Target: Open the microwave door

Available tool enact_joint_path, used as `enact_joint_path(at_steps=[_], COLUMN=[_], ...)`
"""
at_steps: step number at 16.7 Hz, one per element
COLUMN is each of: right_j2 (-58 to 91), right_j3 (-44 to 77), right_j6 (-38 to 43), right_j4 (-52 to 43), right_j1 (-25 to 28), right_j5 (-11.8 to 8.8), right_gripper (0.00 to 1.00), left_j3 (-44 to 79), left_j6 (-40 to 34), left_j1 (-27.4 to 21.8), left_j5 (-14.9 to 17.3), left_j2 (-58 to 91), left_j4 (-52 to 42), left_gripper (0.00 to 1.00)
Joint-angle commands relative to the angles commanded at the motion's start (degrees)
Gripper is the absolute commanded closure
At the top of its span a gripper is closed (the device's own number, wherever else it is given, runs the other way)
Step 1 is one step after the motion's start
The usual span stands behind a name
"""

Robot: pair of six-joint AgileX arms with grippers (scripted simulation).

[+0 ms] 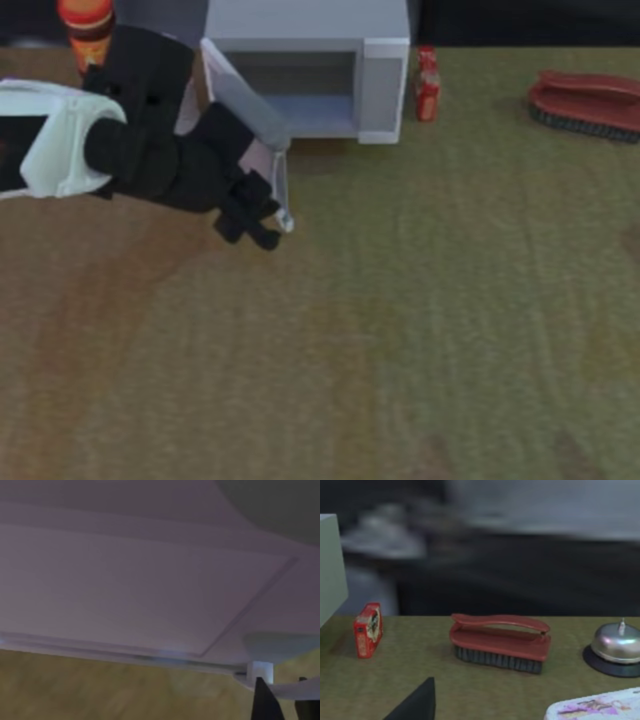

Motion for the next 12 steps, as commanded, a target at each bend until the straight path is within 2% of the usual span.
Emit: enact_joint_path(at_steps=[12], right_j2=[0.0], right_j3=[0.0], right_j6=[0.0], right_j4=[0.0], right_j1=[0.0], right_j5=[0.0], right_gripper=[0.00], left_j3=[0.2], left_j6=[5.3], left_j1=[2.2], left_j5=[3.4], left_j2=[-0.2], left_j4=[-2.4], left_gripper=[1.00])
